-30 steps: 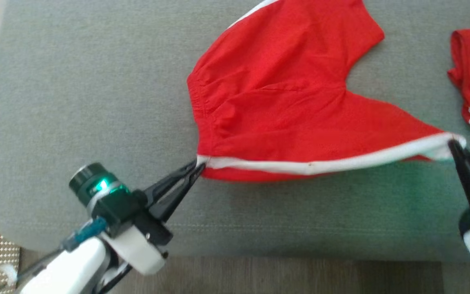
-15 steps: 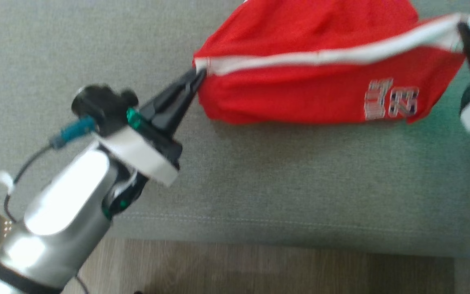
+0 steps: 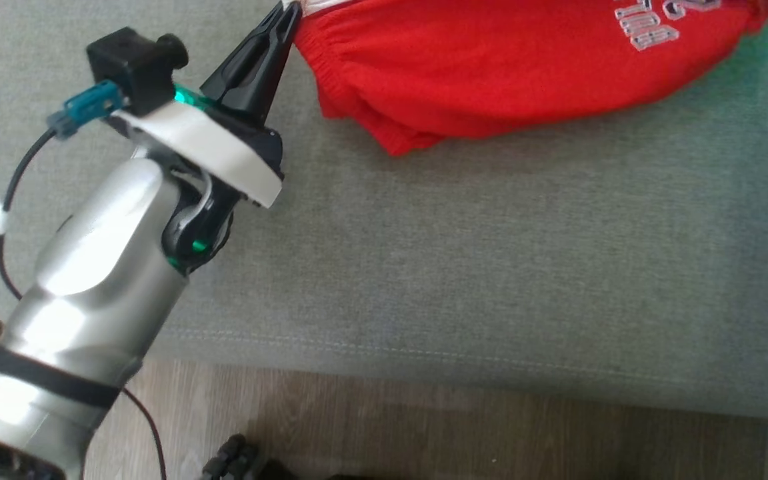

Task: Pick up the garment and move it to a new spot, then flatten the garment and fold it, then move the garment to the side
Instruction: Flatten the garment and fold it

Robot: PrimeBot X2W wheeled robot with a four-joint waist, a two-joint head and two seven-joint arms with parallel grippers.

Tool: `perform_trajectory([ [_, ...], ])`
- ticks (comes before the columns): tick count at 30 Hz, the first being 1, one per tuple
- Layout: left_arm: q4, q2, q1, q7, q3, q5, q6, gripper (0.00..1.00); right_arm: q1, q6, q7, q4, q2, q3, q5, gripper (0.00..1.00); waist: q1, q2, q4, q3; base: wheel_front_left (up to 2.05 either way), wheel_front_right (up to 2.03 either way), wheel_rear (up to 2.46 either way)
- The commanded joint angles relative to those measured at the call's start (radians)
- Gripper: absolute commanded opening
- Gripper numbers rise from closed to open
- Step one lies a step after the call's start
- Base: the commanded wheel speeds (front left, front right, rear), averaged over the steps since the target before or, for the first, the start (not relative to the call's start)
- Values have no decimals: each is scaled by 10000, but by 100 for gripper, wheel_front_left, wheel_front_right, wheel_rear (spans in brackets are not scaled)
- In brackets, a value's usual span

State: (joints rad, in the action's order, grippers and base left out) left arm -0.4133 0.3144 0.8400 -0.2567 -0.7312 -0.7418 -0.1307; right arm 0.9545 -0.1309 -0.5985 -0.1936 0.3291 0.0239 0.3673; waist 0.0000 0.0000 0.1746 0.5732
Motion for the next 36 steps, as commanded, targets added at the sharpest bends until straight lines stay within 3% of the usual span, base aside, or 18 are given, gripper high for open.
perform_trajectory([
  [1, 89, 282, 365, -22, 404, 5, 68, 0, 238, 2, 13, 260, 68, -138, -76, 0, 0, 0, 91, 110, 0, 0, 0],
  [10, -1230, -348, 1228, -29, 241, 116, 33, 0, 1927, 2, 440, -1595, 216, -1309, -371, 0, 0, 0, 312, 556, 0, 0, 0],
  [11, -1310, -392, 1268, -33, 235, 120, 28, 0, 2042, 2, 516, -1783, 203, -1344, -364, 20, 0, 0, 327, 568, 0, 0, 0],
  [12, -1386, -431, 1299, -37, 231, 125, 24, 15, 2132, 2, 585, -1954, 193, -1383, -337, 40, 0, 0, 339, 568, 0, 0, 0],
  [13, -1460, -468, 1321, -40, 232, 131, 21, 41, 2200, 2, 665, -2104, 190, -1422, -299, 73, 0, 0, 350, 557, 0, 0, 0],
  [14, -1525, -505, 1327, -43, 243, 137, 18, 95, 2249, 2, 808, -2226, 181, -1425, -251, 100, 0, 0, 358, 534, 0, 0, 0],
  [15, -1555, -546, 1318, -45, 295, 146, 16, 100, 2270, 2, 970, -2337, 157, -1406, -169, 100, 0, 0, 362, 496, 0, 0, 0],
  [20, -1122, -523, 953, -48, 947, 704, 248, 100, 1934, 2, 1694, -2434, 168, -1384, 352, 100, 0, 0, 265, 159, 0, 0, 0],
  [28, 1854, -596, -1458, -50, 2934, 2946, 2048, 100, 32, 2, 2424, -2030, 366, -1065, 812, 100, 0, 0, 104, -614, 0, 0, 0],
  [32, 3235, -933, -2870, -50, 3332, 4426, 2814, 100, -620, 2, 2967, -2686, 323, -849, 458, 100, 0, 0, 349, -967, 0, 0, 0],
  [36, 4285, -1421, -4138, -50, 3368, 5458, 3282, 100, -785, 2, 3434, -3559, 418, -638, 67, 100, 0, 0, 782, -1207, 0, 0, 0],
])
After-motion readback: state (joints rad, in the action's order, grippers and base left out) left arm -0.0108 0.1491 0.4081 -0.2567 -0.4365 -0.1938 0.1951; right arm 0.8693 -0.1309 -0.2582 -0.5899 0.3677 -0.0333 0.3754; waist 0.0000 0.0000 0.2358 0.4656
